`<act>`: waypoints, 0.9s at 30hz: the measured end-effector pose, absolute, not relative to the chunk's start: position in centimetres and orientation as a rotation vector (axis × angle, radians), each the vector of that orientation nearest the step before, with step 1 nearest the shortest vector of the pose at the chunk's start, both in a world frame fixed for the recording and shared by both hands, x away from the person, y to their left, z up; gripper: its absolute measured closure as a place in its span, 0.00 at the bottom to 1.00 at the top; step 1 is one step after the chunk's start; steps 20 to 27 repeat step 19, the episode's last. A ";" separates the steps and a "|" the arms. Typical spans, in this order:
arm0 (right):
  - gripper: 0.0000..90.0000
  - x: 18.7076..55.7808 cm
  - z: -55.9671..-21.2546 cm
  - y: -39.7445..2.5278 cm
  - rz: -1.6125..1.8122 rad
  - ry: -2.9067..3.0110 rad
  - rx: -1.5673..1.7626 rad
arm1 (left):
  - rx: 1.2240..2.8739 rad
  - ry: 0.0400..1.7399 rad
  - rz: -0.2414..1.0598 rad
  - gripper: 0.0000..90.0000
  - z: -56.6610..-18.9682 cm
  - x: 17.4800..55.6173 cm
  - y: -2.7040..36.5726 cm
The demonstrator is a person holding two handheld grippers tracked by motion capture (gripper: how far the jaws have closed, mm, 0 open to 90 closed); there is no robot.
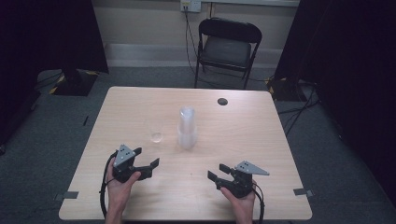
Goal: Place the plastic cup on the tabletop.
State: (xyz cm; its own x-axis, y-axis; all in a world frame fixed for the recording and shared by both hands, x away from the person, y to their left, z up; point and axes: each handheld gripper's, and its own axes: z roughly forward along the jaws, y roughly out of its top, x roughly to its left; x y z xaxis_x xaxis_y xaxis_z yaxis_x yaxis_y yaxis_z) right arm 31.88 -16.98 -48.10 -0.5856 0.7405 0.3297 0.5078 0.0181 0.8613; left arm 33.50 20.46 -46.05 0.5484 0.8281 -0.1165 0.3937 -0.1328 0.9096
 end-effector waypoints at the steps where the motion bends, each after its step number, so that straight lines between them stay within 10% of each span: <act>1: 0.39 31.9 -48.1 -17.0 1.599 2.075 1.305 | 1.737 1.019 0.516 0.18 -46.1 33.2 20.4; 27: 0.38 31.5 -48.5 -17.8 1.557 2.042 1.327 | 1.786 1.040 0.520 0.18 -48.3 28.9 19.2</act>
